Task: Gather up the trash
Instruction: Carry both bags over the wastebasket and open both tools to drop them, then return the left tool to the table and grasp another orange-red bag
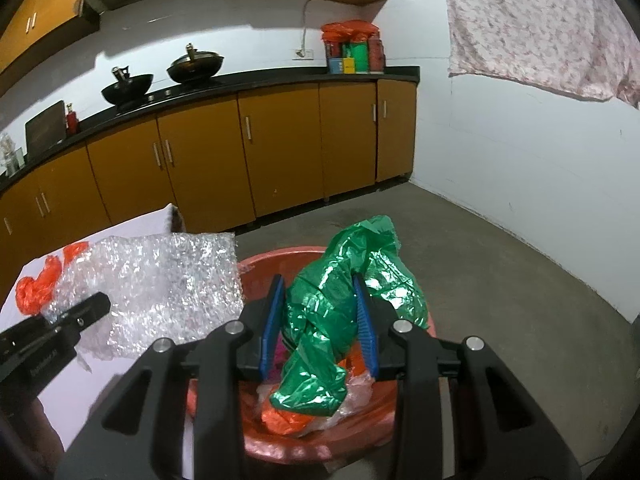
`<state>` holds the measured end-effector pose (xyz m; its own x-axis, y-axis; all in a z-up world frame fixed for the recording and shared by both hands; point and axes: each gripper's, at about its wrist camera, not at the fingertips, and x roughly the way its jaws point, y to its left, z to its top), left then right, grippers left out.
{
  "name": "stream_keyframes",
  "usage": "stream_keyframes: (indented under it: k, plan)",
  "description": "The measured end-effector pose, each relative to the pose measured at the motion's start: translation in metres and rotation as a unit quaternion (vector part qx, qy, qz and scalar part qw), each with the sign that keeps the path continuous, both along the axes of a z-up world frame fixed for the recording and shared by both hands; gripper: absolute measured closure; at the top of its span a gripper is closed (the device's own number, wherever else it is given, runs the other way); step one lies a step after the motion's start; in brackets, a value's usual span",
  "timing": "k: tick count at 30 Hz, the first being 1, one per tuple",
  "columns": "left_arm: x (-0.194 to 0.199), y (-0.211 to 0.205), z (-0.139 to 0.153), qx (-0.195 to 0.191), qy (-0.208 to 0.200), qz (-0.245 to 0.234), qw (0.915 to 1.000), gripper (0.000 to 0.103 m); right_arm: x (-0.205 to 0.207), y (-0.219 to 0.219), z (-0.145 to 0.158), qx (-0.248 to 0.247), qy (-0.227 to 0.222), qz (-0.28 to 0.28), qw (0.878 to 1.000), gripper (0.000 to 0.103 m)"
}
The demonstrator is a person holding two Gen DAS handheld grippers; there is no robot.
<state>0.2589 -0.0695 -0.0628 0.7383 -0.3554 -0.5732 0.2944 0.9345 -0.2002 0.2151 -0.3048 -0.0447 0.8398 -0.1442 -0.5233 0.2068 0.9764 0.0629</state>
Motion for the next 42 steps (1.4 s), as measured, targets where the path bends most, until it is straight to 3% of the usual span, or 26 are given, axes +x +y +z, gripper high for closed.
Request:
stream_keyframes:
  k: [10, 12, 14, 15, 21, 26, 33, 37, 39, 42]
  plan:
    - [0.011, -0.034, -0.008, 0.018, 0.013, -0.035, 0.9991, 0.084, 0.016, -0.011, -0.006, 0.022, 0.003, 0.007, 1.0, 0.066]
    - [0.013, -0.034, -0.011, 0.018, 0.016, -0.035, 0.9991, 0.077, 0.017, -0.016, -0.006, 0.034, -0.001, 0.011, 0.999, 0.065]
    - [0.013, -0.031, -0.013, 0.017, 0.019, -0.034, 0.9991, 0.058, 0.015, -0.019, -0.006, 0.042, -0.004, 0.011, 0.999, 0.055]
    - [0.012, -0.029, -0.013, 0.017, 0.018, -0.031, 0.9992, 0.055, 0.014, -0.021, -0.006, 0.044, -0.006, 0.009, 0.999, 0.054]
    - [0.01, -0.017, -0.017, 0.018, 0.022, -0.015, 0.9995, 0.046, 0.008, -0.022, -0.011, 0.053, 0.0, -0.001, 0.999, 0.049]
    - [0.007, -0.004, -0.019, 0.025, 0.025, 0.002, 0.9994, 0.039, 0.004, -0.016, -0.013, 0.041, 0.001, -0.008, 0.999, 0.036]
    - [0.003, 0.026, -0.015, 0.033, 0.019, 0.037, 0.9986, 0.028, -0.001, -0.001, -0.013, 0.034, 0.002, 0.001, 0.999, 0.028]
    - [0.0, 0.054, -0.008, 0.058, -0.004, 0.069, 0.9959, 0.012, -0.003, 0.008, -0.014, 0.034, 0.001, 0.007, 0.999, 0.019]
    - [-0.001, 0.073, -0.005, 0.079, -0.019, 0.09, 0.9926, 0.008, -0.004, 0.012, -0.014, 0.033, 0.0, 0.009, 0.999, 0.015]
    - [0.003, 0.116, 0.001, 0.12, -0.037, 0.138, 0.9824, 0.003, -0.003, 0.019, -0.015, 0.038, -0.002, 0.012, 0.999, 0.007]
